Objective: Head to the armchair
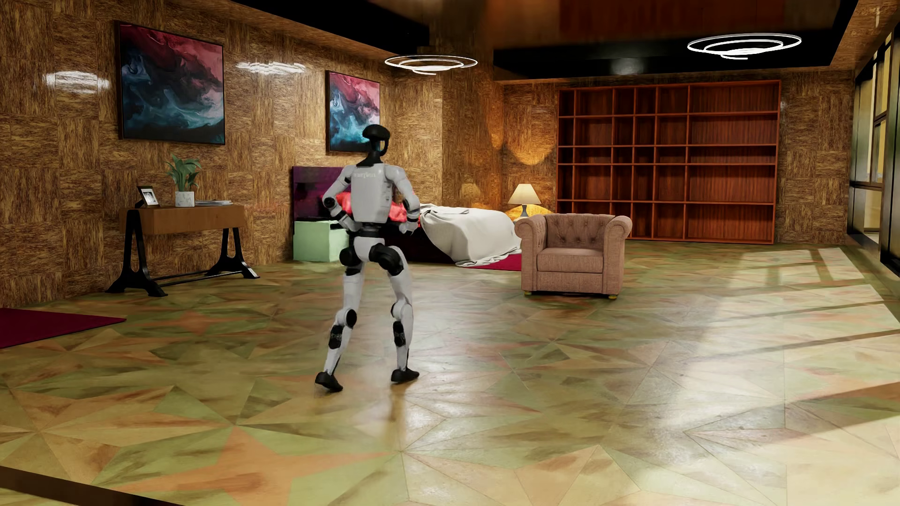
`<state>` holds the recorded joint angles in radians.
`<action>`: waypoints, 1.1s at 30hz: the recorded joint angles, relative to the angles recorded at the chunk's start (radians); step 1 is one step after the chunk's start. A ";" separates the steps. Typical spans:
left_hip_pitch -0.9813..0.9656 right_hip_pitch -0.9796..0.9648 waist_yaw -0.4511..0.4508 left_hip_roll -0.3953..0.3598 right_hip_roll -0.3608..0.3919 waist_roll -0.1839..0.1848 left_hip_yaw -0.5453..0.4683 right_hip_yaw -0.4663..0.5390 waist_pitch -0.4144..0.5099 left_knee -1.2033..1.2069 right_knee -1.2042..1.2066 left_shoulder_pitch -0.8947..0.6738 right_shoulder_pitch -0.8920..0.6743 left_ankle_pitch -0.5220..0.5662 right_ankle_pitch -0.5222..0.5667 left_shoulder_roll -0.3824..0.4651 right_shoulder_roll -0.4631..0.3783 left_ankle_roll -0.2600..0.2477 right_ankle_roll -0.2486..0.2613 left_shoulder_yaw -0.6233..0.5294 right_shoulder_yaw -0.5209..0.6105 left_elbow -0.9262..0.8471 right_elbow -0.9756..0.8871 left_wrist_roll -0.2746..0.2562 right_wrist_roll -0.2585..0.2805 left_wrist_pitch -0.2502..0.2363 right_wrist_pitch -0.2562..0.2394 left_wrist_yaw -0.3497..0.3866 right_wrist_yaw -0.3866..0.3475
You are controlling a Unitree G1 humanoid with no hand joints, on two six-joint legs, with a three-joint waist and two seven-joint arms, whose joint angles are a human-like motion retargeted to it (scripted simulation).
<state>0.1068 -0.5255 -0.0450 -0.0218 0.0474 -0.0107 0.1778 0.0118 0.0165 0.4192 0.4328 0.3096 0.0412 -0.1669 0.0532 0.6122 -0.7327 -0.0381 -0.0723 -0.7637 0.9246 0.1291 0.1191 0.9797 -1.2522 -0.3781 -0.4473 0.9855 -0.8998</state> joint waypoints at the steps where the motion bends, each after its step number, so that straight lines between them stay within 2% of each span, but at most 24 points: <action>1: -0.018 0.039 -0.003 0.024 0.004 0.016 -0.024 -0.020 0.003 0.072 -0.009 0.004 0.001 0.109 -0.022 0.017 0.004 -0.039 0.000 -0.007 0.002 0.009 0.006 -0.004 0.010 -0.004 0.005 0.000 0.032; 3: -0.129 0.110 -0.006 0.066 0.011 0.045 -0.088 -0.063 0.008 0.331 -0.020 -0.019 0.011 0.317 -0.076 0.079 0.022 -0.114 0.006 -0.050 -0.005 0.017 0.007 -0.016 0.021 -0.008 0.006 0.000 0.087; 5: -0.302 0.169 -0.011 0.137 0.026 0.074 -0.119 -0.106 0.014 0.637 -0.010 -0.047 0.015 0.540 -0.146 0.133 0.042 -0.190 0.010 -0.082 0.014 0.007 0.021 0.006 0.056 0.000 -0.007 0.000 0.082; 6: -0.385 0.200 -0.010 0.170 0.036 0.089 -0.140 -0.126 0.017 0.751 -0.005 -0.056 0.007 0.544 -0.181 0.142 0.047 -0.211 0.013 -0.090 0.032 -0.002 0.028 0.007 0.074 0.003 -0.012 0.000 0.059; 8: -0.541 0.257 -0.001 0.213 0.055 0.113 -0.179 -0.156 0.023 0.859 0.019 -0.060 -0.024 0.349 -0.242 0.143 0.050 -0.135 0.019 -0.082 0.076 -0.033 0.049 -0.002 0.087 0.011 -0.011 0.000 0.005; 10: -0.659 0.319 0.012 0.226 0.063 0.121 -0.183 -0.166 0.024 0.788 0.028 -0.038 -0.047 0.168 -0.289 0.147 0.046 -0.068 0.027 -0.057 0.129 -0.058 0.082 0.020 0.104 0.024 -0.001 0.000 -0.008; 11: -0.698 0.349 0.020 0.220 0.063 0.118 -0.180 -0.164 0.023 0.683 0.023 -0.024 -0.052 0.106 -0.306 0.148 0.039 -0.072 0.031 -0.046 0.163 -0.069 0.091 0.034 0.118 0.034 0.011 0.000 -0.003; 13: -0.735 0.402 0.037 0.189 0.052 0.103 -0.178 -0.150 0.016 0.355 -0.007 -0.010 -0.060 0.075 -0.327 0.111 0.033 -0.041 0.039 -0.005 0.196 -0.073 0.104 0.051 0.133 0.035 0.018 -0.001 0.004; 15: -0.706 0.463 0.051 0.138 0.036 0.075 -0.231 -0.130 0.003 -0.059 -0.071 0.012 -0.077 0.134 -0.338 0.066 0.026 -0.054 0.048 0.039 0.225 -0.071 0.110 0.061 0.136 0.030 0.036 0.000 -0.014; 16: -0.693 0.499 0.055 0.123 0.029 0.060 -0.254 -0.121 -0.002 -0.188 -0.099 0.021 -0.083 0.132 -0.351 0.050 0.023 -0.113 0.053 0.058 0.239 -0.066 0.113 0.074 0.143 0.025 0.046 0.000 -0.018; 17: -0.698 0.533 0.056 0.119 0.022 0.047 -0.245 -0.115 -0.006 -0.189 -0.116 0.023 -0.085 0.209 -0.361 0.034 0.020 -0.126 0.060 0.075 0.250 -0.065 0.115 0.090 0.162 0.015 0.055 0.000 -0.014; 18: -0.713 0.566 0.058 0.113 0.013 0.034 -0.228 -0.111 -0.010 -0.121 -0.119 0.020 -0.083 0.278 -0.373 0.018 0.018 -0.099 0.070 0.091 0.251 -0.079 0.116 0.100 0.183 0.000 0.059 -0.001 -0.008; 19: -0.724 0.596 0.060 0.097 -0.001 0.017 -0.223 -0.112 -0.015 -0.042 -0.115 0.014 -0.078 0.279 -0.374 0.002 0.020 -0.066 0.072 0.101 0.237 -0.106 0.120 0.095 0.188 -0.017 0.060 0.000 -0.012; 20: -0.717 0.626 0.062 0.077 -0.018 -0.004 -0.218 -0.117 -0.022 0.013 -0.098 0.013 -0.070 0.249 -0.334 -0.008 0.030 -0.041 0.067 0.109 0.210 -0.136 0.129 0.079 0.163 -0.030 0.058 0.000 -0.035; 22: -0.656 0.637 0.065 0.050 -0.062 -0.049 -0.186 -0.113 -0.038 0.014 -0.053 0.022 -0.078 0.185 -0.177 -0.014 0.053 -0.018 0.050 0.126 0.191 -0.157 0.160 0.058 0.110 -0.034 0.058 0.000 -0.083; 23: -0.617 0.613 0.067 0.043 -0.085 -0.070 -0.162 -0.101 -0.046 -0.014 0.002 0.029 -0.087 0.170 -0.078 -0.020 0.054 -0.010 0.050 0.138 0.208 -0.148 0.176 0.064 0.113 -0.032 0.053 0.000 -0.085; 24: -0.583 0.571 0.070 0.041 -0.112 -0.088 -0.136 -0.100 -0.051 -0.034 0.087 0.036 -0.107 0.152 0.012 -0.032 0.039 -0.002 0.044 0.148 0.251 -0.133 0.193 0.076 0.140 -0.031 0.050 0.000 -0.085; 26: -0.534 0.445 0.076 0.026 -0.200 -0.118 -0.079 -0.113 -0.050 -0.021 0.344 0.053 -0.140 0.096 0.176 -0.059 -0.012 0.016 0.102 0.158 0.328 -0.110 0.187 0.096 0.165 -0.038 0.050 0.000 -0.063; 27: -0.514 0.377 0.076 0.009 -0.271 -0.135 -0.051 -0.123 -0.047 0.000 0.481 0.055 -0.168 0.061 0.239 -0.067 -0.042 0.026 0.132 0.153 0.361 -0.107 0.165 0.095 0.171 -0.045 0.051 0.000 -0.043; 28: -0.486 0.304 0.071 -0.012 -0.302 -0.152 -0.027 -0.095 -0.043 0.014 0.607 0.055 -0.193 0.027 0.231 -0.071 -0.060 0.036 0.140 0.147 0.384 -0.111 0.143 0.083 0.171 -0.052 0.056 0.000 -0.034; 29: -0.458 0.232 0.067 -0.032 -0.286 -0.165 -0.006 -0.043 -0.038 0.030 0.702 0.055 -0.207 -0.006 0.165 -0.076 -0.069 0.044 0.181 0.144 0.393 -0.117 0.125 0.068 0.164 -0.060 0.067 0.000 -0.039; 30: -0.426 0.169 0.066 -0.048 -0.267 -0.173 0.014 -0.008 -0.035 0.039 0.755 0.037 -0.216 -0.035 0.112 -0.074 -0.069 0.051 0.181 0.124 0.392 -0.122 0.126 0.042 0.157 -0.049 0.073 0.000 -0.058; 31: -0.390 0.116 0.065 -0.061 -0.264 -0.177 0.032 0.003 -0.032 0.043 0.765 0.024 -0.215 -0.060 0.041 -0.066 -0.067 0.056 0.204 0.100 0.384 -0.117 0.130 0.026 0.150 -0.034 0.079 0.000 -0.073; 33: -0.315 0.028 0.058 -0.079 -0.257 -0.176 0.054 -0.010 -0.027 0.035 0.685 0.031 -0.177 -0.096 -0.120 -0.047 -0.075 0.063 0.136 0.073 0.347 -0.081 0.114 0.034 0.132 -0.032 0.098 0.000 -0.073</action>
<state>-0.2084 -0.4977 0.0134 -0.1013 -0.2092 -0.1869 0.2314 0.0016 -0.0107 0.4542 1.1181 0.3406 -0.1356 -0.2634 -0.0670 0.5649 -0.8076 0.0252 0.0633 -0.6909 1.2713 0.0482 0.2331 1.0142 -1.1205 -0.4102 -0.3492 0.9856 -0.9726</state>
